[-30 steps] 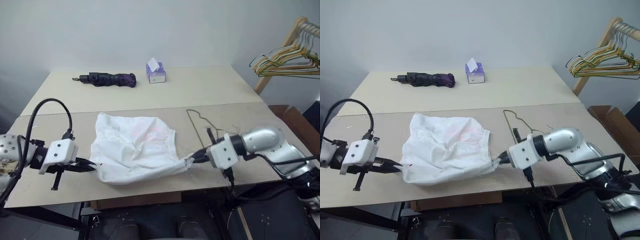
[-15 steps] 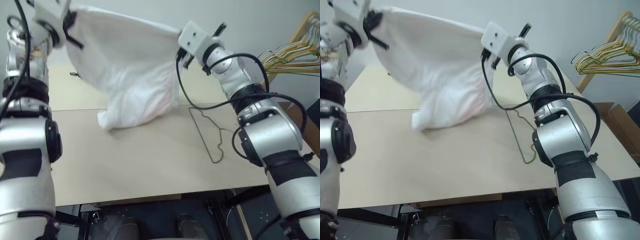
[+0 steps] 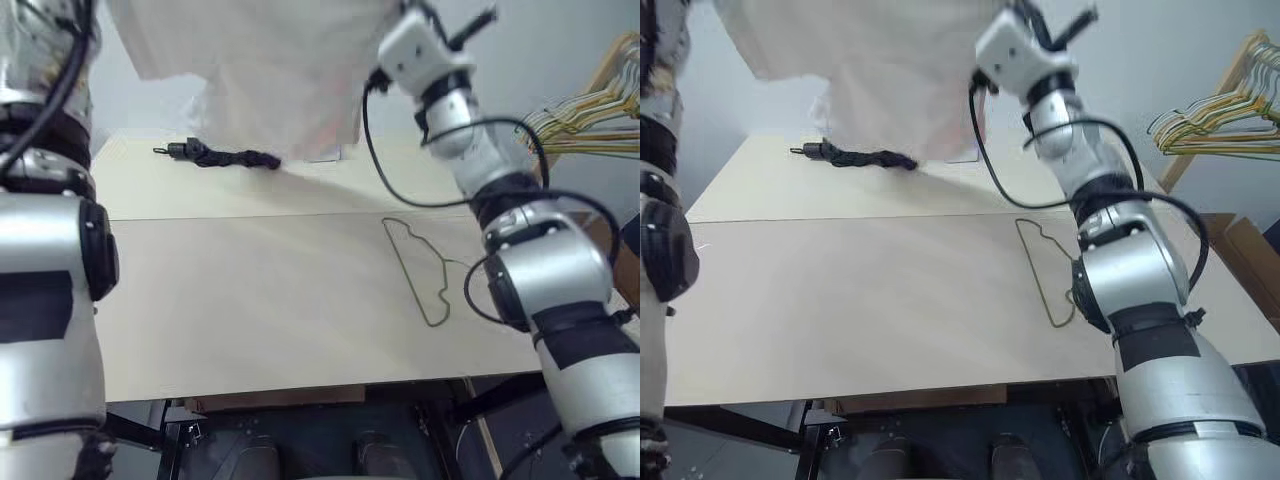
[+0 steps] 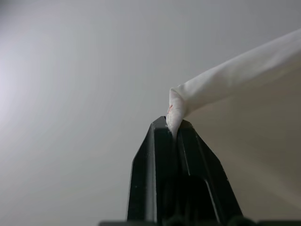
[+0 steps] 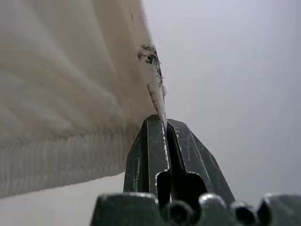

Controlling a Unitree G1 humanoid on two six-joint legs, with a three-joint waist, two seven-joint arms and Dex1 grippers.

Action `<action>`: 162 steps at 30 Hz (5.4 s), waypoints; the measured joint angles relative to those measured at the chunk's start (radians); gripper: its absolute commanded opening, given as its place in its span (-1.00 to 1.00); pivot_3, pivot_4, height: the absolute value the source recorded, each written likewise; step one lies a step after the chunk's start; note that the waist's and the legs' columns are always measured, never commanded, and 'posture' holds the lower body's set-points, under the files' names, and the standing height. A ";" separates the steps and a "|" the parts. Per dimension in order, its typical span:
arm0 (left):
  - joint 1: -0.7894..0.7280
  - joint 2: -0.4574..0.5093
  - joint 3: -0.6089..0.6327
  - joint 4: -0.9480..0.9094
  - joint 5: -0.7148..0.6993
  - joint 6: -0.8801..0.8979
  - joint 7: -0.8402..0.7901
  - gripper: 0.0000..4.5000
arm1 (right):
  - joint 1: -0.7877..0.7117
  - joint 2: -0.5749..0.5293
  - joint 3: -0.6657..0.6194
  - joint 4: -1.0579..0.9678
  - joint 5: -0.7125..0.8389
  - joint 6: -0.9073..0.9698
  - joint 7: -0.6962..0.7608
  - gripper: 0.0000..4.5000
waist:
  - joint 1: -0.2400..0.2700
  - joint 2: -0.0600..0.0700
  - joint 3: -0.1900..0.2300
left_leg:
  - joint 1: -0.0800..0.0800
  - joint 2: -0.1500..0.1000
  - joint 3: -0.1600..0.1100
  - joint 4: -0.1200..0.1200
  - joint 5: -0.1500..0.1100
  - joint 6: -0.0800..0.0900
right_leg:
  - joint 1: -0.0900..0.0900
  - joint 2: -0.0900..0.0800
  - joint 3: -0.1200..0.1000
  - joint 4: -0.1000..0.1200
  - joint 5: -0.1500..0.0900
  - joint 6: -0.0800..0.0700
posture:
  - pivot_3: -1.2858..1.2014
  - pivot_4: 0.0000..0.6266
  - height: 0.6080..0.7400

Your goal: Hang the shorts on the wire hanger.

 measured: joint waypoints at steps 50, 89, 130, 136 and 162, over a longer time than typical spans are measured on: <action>1.891 0.478 0.379 -1.635 -0.797 0.662 -1.407 -0.70 | 0.975 -0.406 0.115 -1.022 0.105 -0.176 0.947 -0.54 | -0.043 0.004 -0.002 | 0.028 0.003 0.003 0.000 -0.008 0.012 | 0.029 0.001 0.002 -0.008 -0.007 -0.001 | 0.04 -0.88 1.00; 1.260 0.218 0.305 -1.504 -1.016 1.052 -1.049 1.00 | 0.869 -0.275 -0.094 -1.130 0.437 1.454 0.910 -0.31 | -0.025 0.003 -0.002 | 0.025 0.003 0.003 0.002 -0.009 0.013 | 0.027 0.002 0.002 -0.008 -0.007 0.000 | 0.04 -0.97 1.00; 0.600 -0.120 -0.190 -0.802 -0.532 0.995 -1.138 1.00 | 0.585 -0.602 0.126 -0.770 -0.532 -0.249 -0.071 -0.97 | -0.184 0.003 -0.003 | 0.015 0.001 0.000 0.006 -0.008 0.013 | 0.021 0.000 0.004 -0.009 -0.005 0.001 | -0.08 -1.00 1.00; 0.600 -0.144 -0.205 -0.767 -0.480 0.922 -1.170 0.34 | 0.580 -0.602 0.114 -0.778 -0.532 -0.259 -0.065 -1.00 | -0.192 0.003 -0.003 | 0.015 0.001 0.000 0.006 -0.008 0.013 | 0.021 0.000 0.004 -0.008 -0.005 0.001 | -0.08 -1.00 1.00; 0.672 -0.054 -0.161 -0.789 -0.385 0.726 -1.162 -1.00 | 0.686 -0.643 0.111 -0.888 0.067 -0.344 0.475 0.75 | -0.199 0.003 -0.003 | 0.022 0.001 -0.003 0.006 -0.009 0.014 | 0.030 0.000 0.003 -0.009 -0.005 0.001 | -0.04 -1.00 1.00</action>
